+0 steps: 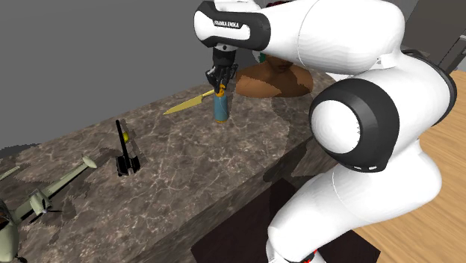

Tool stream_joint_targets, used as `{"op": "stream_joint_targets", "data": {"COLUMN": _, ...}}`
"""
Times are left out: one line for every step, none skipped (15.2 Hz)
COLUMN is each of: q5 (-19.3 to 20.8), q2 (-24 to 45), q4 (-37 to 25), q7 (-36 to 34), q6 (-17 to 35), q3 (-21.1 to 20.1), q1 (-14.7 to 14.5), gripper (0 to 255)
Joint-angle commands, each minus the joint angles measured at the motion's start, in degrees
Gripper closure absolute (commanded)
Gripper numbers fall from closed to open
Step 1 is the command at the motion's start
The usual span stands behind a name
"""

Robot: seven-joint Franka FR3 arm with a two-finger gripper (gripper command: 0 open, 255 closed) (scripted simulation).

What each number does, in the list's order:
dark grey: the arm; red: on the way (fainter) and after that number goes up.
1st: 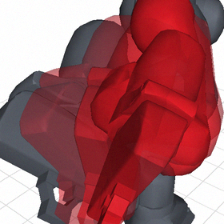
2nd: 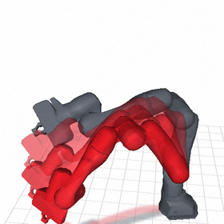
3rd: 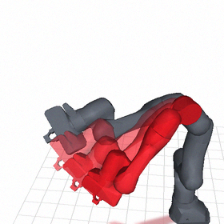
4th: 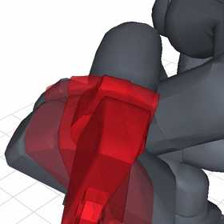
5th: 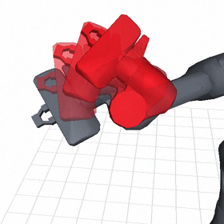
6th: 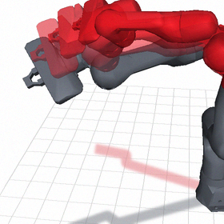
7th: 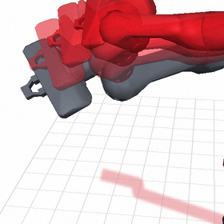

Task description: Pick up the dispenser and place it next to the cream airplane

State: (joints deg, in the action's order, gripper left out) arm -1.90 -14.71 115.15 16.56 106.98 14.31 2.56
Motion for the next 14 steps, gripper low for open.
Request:
{"op": "stream_joint_targets", "data": {"q5": 0.0, "q2": 0.0, "q4": 0.0, "q7": 0.0, "q6": 0.0, "q3": 0.0, "q1": 0.0, "gripper": 255}}
{"op": "stream_joint_targets", "data": {"q5": 0.0, "q2": 0.0, "q4": 0.0, "q7": 0.0, "q6": 0.0, "q3": 0.0, "q1": 0.0, "gripper": 255}}
{"op": "stream_joint_targets", "data": {"q5": 0.0, "q2": 0.0, "q4": 0.0, "q7": 0.0, "q6": 0.0, "q3": 0.0, "q1": 0.0, "gripper": 255}}
{"op": "stream_joint_targets", "data": {"q5": 0.0, "q2": 0.0, "q4": 0.0, "q7": 0.0, "q6": 0.0, "q3": 0.0, "q1": 0.0, "gripper": 255}}
{"op": "stream_joint_targets", "data": {"q5": 0.0, "q2": 0.0, "q4": 0.0, "q7": 0.0, "q6": 0.0, "q3": 0.0, "q1": 0.0, "gripper": 255}}
{"op": "stream_joint_targets", "data": {"q5": 0.0, "q2": 0.0, "q4": 0.0, "q7": 0.0, "q6": 0.0, "q3": 0.0, "q1": 0.0, "gripper": 255}}
{"op": "stream_joint_targets", "data": {"q5": 0.0, "q2": 0.0, "q4": 0.0, "q7": 0.0, "q6": 0.0, "q3": 0.0, "q1": 0.0, "gripper": 255}}
{"op": "stream_joint_targets", "data": {"q5": 0.0, "q2": 0.0, "q4": 0.0, "q7": 0.0, "q6": 0.0, "q3": 0.0, "q1": 0.0, "gripper": 255}}
{"op": "stream_joint_targets", "data": {"q5": 0.0, "q2": 0.0, "q4": -0.8, "q7": -0.1, "q6": -0.8, "q3": 0.0, "q1": 0.0, "gripper": 255}}
{"op": "stream_joint_targets", "data": {"q5": 0.0, "q2": 0.0, "q4": -1.6, "q7": -0.1, "q6": -1.5, "q3": 0.0, "q1": 0.0, "gripper": 255}}
{"op": "stream_joint_targets", "data": {"q5": 0.0, "q2": 0.1, "q4": -2.4, "q7": -0.2, "q6": -2.3, "q3": 0.0, "q1": 0.0, "gripper": 255}}
{"op": "stream_joint_targets", "data": {"q5": 0.0, "q2": 0.2, "q4": -3.3, "q7": -0.2, "q6": -3.1, "q3": -0.1, "q1": -0.1, "gripper": 255}}
{"op": "stream_joint_targets", "data": {"q5": 0.0, "q2": 0.3, "q4": -4.1, "q7": -0.2, "q6": -3.8, "q3": -0.1, "q1": -0.1, "gripper": 255}}
{"op": "stream_joint_targets", "data": {"q5": 0.0, "q2": 0.3, "q4": -5.0, "q7": -0.3, "q6": -4.6, "q3": -0.1, "q1": -0.1, "gripper": 255}}
